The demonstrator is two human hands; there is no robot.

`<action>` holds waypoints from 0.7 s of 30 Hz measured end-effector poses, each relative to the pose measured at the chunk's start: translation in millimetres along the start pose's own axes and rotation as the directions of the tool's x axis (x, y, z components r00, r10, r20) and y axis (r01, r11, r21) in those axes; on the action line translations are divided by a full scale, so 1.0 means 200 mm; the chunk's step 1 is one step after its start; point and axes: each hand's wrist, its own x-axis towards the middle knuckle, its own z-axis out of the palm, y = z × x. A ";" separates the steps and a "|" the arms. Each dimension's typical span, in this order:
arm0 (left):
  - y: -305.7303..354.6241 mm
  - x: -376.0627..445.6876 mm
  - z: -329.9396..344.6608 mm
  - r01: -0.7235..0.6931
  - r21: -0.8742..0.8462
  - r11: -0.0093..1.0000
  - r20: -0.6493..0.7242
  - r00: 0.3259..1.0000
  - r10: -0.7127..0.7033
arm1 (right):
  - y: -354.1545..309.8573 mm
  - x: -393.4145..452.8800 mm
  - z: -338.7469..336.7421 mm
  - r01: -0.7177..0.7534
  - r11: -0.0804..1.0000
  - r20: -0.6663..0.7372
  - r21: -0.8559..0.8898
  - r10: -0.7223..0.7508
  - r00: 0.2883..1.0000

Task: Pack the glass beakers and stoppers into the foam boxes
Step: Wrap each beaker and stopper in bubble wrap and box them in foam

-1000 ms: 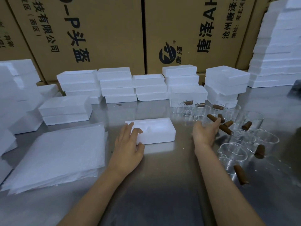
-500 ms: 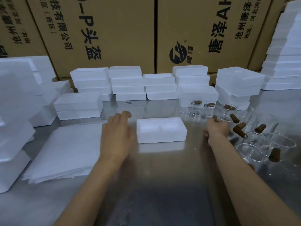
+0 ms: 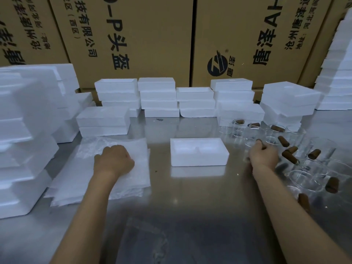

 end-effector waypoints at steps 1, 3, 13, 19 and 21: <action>0.01 0.00 0.00 -0.010 0.005 1.000 -0.039 0.999 0.011 | 0.01 -0.05 -0.01 0.092 0.995 0.002 -0.050 -0.092 0.996; 0.02 0.00 -0.01 -0.061 -0.075 0.995 -0.148 0.988 0.050 | 0.02 -0.14 -0.04 0.225 0.970 0.009 -0.091 -0.225 0.974; 0.16 -0.02 0.02 -0.392 -0.516 0.762 -0.317 0.913 0.255 | -0.26 -0.56 -0.11 0.371 0.834 0.206 0.408 -0.479 0.853; 0.22 -0.05 0.12 -0.392 -0.500 0.772 -0.236 0.920 0.315 | -0.23 -0.75 -0.04 0.325 0.821 0.367 0.470 -0.517 0.774; 0.22 -0.05 0.12 -0.359 -0.536 0.764 -0.228 0.933 0.278 | -0.21 -0.76 -0.03 0.351 0.817 0.392 0.458 -0.540 0.745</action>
